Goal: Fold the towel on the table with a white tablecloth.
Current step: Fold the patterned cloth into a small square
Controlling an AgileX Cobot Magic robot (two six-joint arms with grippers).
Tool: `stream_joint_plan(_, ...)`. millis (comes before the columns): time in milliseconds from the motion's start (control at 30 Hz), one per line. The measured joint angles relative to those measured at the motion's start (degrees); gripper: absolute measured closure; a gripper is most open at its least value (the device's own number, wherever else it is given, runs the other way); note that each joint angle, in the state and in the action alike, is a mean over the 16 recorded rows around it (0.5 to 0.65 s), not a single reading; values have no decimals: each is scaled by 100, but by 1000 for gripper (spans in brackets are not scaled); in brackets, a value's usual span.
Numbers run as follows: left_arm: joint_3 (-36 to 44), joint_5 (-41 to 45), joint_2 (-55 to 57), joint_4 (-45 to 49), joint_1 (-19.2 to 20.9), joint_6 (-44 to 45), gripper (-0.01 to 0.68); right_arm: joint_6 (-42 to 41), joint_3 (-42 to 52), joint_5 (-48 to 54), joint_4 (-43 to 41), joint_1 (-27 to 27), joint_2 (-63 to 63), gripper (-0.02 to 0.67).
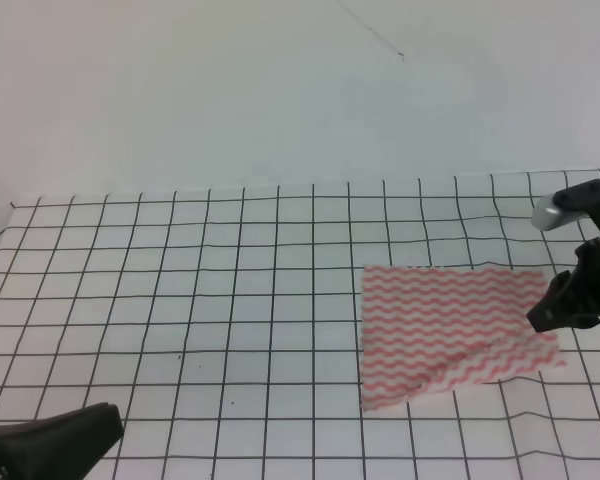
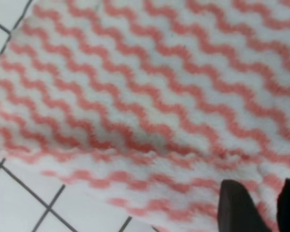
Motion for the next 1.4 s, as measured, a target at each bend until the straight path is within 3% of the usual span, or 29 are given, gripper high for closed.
stream_joint_plan(233,0,12,48,4,0,-32,674,9,-29,33,-146,0,193,442)
stream_joint_plan(667,0,37,54,-17,0,-32,674,9,-47,41,-58,53,464,444)
stream_joint_plan(1200,0,38,54,-17,0,-36,674,-14,-268,140,-33,107,417,616)
stream_joint_plan(1400,0,38,54,-17,0,-41,674,83,-480,43,-200,103,308,643)
